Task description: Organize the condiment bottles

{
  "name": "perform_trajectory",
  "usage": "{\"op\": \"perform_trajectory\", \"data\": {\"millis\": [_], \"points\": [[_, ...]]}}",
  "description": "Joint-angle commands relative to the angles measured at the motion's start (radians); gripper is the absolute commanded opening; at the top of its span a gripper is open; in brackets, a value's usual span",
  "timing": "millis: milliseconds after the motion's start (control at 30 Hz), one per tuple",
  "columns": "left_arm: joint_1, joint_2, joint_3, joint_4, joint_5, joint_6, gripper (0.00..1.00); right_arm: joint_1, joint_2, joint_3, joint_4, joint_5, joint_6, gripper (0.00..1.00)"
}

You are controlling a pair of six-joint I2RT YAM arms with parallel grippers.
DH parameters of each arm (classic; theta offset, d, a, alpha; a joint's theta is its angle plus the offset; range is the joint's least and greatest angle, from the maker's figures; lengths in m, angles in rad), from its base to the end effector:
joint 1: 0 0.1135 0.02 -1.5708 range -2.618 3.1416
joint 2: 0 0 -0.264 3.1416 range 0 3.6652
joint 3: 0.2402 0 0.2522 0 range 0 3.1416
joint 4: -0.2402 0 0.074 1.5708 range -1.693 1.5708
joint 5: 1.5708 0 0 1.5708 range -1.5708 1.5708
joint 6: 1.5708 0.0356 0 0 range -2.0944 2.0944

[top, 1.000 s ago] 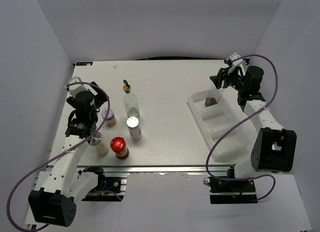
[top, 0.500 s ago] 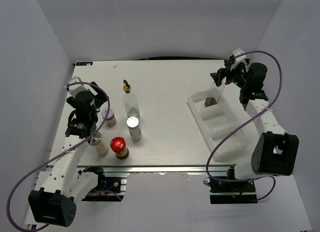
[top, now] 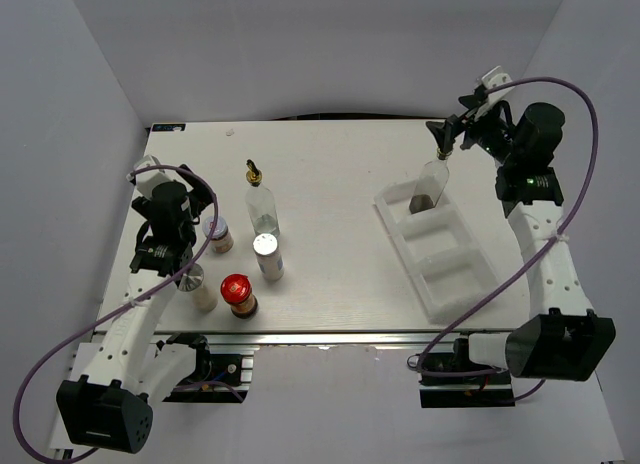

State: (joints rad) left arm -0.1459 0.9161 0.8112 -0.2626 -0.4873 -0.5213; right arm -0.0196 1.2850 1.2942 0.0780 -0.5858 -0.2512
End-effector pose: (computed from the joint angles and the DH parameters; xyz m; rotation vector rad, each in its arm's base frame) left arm 0.2078 -0.0137 0.3190 -0.6614 1.7747 0.0188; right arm 0.2936 0.0139 0.4381 -0.6312 1.3629 0.2162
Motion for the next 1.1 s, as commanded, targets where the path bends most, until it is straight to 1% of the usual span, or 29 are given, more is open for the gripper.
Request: {"op": "perform_trajectory", "data": {"millis": [0, 33, 100, 133, 200, 233, 333, 367, 400, 433, 500, 567, 600, 667, 767, 900, 1000, 1067], "points": [[0.002, 0.004, 0.046, -0.033, -0.031, -0.028, 0.98, 0.087, -0.062, 0.069, -0.076, -0.01, -0.025, 0.89], [0.002, 0.006, 0.048, -0.036, -0.036, -0.034, 0.98, 0.163, -0.072, 0.079, -0.111, 0.054, -0.034, 0.9], [0.0, 0.015, 0.051, -0.041, -0.036, -0.043, 0.98, 0.249, -0.09, 0.094, -0.156, 0.148, -0.065, 0.89], [0.002, 0.018, 0.052, -0.044, -0.036, -0.046, 0.98, 0.323, -0.093, 0.094, -0.159, 0.159, -0.062, 0.9], [0.002, 0.027, 0.057, -0.055, -0.033, -0.054, 0.98, 0.371, -0.089, 0.094, -0.158, 0.147, -0.031, 0.89], [0.002, 0.027, 0.062, -0.059, -0.036, -0.059, 0.98, 0.415, -0.084, 0.094, -0.153, 0.136, 0.007, 0.89], [0.002, 0.029, 0.06, -0.07, -0.04, -0.072, 0.98, 0.509, -0.059, 0.065, -0.106, 0.13, 0.05, 0.89], [0.0, 0.027, 0.06, -0.073, -0.042, -0.077, 0.98, 0.533, -0.043, 0.054, -0.051, 0.13, 0.056, 0.9], [0.0, 0.027, 0.06, -0.078, -0.042, -0.082, 0.98, 0.558, -0.03, 0.042, -0.032, 0.142, 0.064, 0.89], [0.002, 0.026, 0.06, -0.081, -0.045, -0.085, 0.98, 0.607, -0.015, 0.042, -0.017, 0.15, 0.082, 0.9], [0.0, 0.018, 0.057, -0.09, -0.051, -0.097, 0.98, 0.651, 0.04, 0.043, 0.015, 0.156, 0.092, 0.89], [0.002, 0.012, 0.043, -0.092, -0.059, -0.106, 0.98, 0.72, 0.107, 0.05, 0.043, 0.187, 0.122, 0.89], [0.002, 0.009, 0.039, -0.093, -0.06, -0.114, 0.98, 0.753, 0.132, 0.056, 0.058, 0.232, 0.138, 0.89], [0.002, 0.001, 0.036, -0.101, -0.074, -0.114, 0.98, 0.771, 0.212, 0.088, 0.074, 0.248, 0.197, 0.89], [0.0, -0.003, 0.037, -0.106, -0.085, -0.12, 0.98, 0.799, 0.299, 0.115, 0.126, 0.235, 0.242, 0.89], [0.0, -0.008, 0.032, -0.102, -0.086, -0.118, 0.98, 0.843, 0.407, 0.178, 0.149, 0.224, 0.244, 0.89], [0.0, -0.013, 0.017, -0.093, -0.07, -0.126, 0.98, 0.853, 0.487, 0.223, 0.183, 0.212, 0.244, 0.89], [0.0, -0.008, 0.013, -0.079, -0.057, -0.121, 0.98, 0.859, 0.539, 0.247, 0.215, 0.23, 0.269, 0.89]]}}
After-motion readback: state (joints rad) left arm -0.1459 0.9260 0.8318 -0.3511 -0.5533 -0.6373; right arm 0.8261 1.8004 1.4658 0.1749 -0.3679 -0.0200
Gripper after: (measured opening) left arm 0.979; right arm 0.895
